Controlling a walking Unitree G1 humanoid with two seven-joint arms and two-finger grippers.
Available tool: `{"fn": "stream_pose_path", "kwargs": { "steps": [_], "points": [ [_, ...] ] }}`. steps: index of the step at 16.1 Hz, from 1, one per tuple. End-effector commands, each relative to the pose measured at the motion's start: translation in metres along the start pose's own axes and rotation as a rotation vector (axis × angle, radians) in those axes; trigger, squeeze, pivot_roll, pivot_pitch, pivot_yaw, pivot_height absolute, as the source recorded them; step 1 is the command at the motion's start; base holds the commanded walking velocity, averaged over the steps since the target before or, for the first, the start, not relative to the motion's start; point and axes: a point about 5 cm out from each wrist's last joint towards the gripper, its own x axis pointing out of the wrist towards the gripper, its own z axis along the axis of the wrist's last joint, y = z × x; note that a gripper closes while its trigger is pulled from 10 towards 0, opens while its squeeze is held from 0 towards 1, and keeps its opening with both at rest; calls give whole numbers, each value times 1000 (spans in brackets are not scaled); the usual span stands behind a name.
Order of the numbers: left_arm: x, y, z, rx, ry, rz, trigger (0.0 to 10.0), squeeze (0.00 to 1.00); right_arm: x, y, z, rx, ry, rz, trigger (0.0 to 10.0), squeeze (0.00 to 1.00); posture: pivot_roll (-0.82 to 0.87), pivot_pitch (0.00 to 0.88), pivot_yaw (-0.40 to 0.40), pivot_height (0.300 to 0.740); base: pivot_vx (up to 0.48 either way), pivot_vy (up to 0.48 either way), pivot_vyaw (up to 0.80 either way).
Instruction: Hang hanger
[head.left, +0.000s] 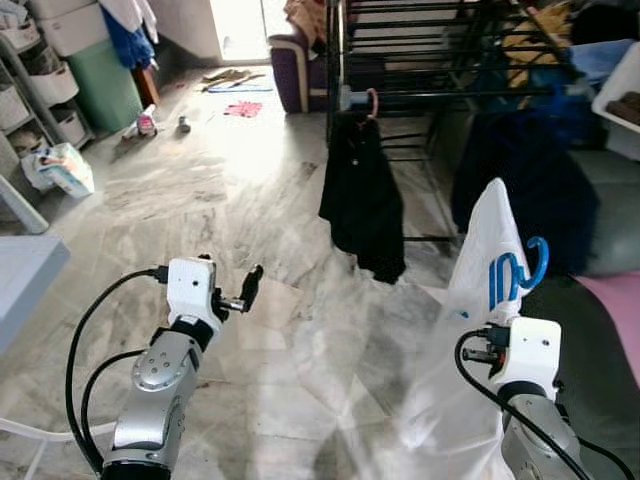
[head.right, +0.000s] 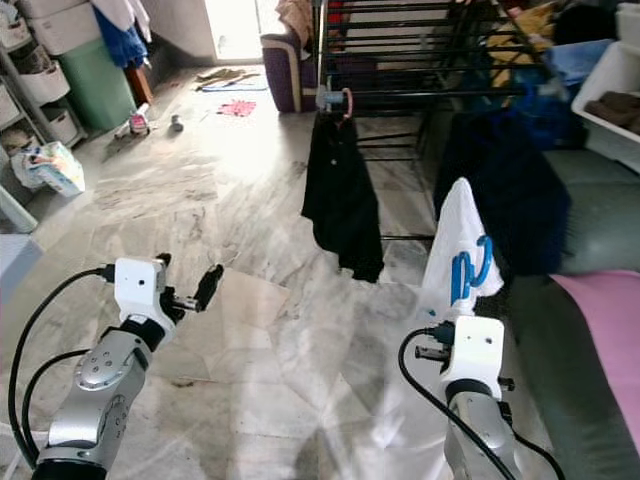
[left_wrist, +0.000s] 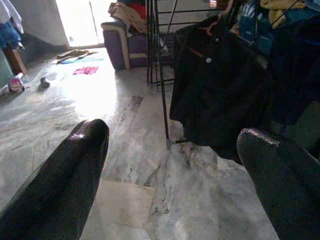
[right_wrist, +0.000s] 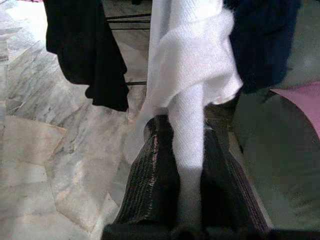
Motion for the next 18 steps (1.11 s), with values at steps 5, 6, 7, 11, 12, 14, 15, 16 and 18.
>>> {"fn": "stream_pose_path", "kwargs": {
  "steps": [5, 6, 7, 11, 12, 14, 15, 16, 18],
  "points": [
    [-5, 7, 2, 11, 3, 22, 10000, 0, 8, 12, 15, 10, -46, 43, 10000, 0, -99, 15, 43, 740, 474, 0, 0],
    [-4, 4, 1, 9, 7, 18, 10000, 0, 8, 11, 15, 8, -46, 42, 10000, 0, -107, 19, 43, 740, 480, 0, 0],
    [-4, 2, 0, 6, 11, 14, 10000, 0, 8, 10, 16, 6, -46, 40, 10000, 0, -112, 21, 45, 740, 480, 0, 0],
    [-2, -5, -1, -14, 15, -7, 10000, 0, 7, 4, 13, -3, -34, 26, 10000, 0, -124, 28, 50, 740, 480, 0, 0],
    [-1, -5, -1, -20, 17, -9, 10000, 0, 7, 4, 12, -3, -28, 29, 10000, 0, -125, 28, 51, 740, 480, 0, 0],
    [0, -5, -1, -32, 26, -12, 10000, 0, 7, 8, 9, -6, 0, 54, 10000, 0, -127, 29, 54, 740, 444, 0, 0],
    [0, -4, -1, -29, 30, -12, 10000, 0, 8, 11, 6, -7, 26, 80, 10000, 0, -123, 30, 53, 740, 409, 255, 0],
    [0, -4, -1, -27, 31, -11, 10000, 0, 8, 14, 3, -8, 46, 102, 10000, 0, -123, 30, 53, 740, 405, 255, 0],
    [0, -4, -1, -34, 35, -11, 10000, 0, 7, 22, -2, -10, 96, 184, 10000, 0, -121, 33, 56, 740, 405, 257, 0]
  ]
}}
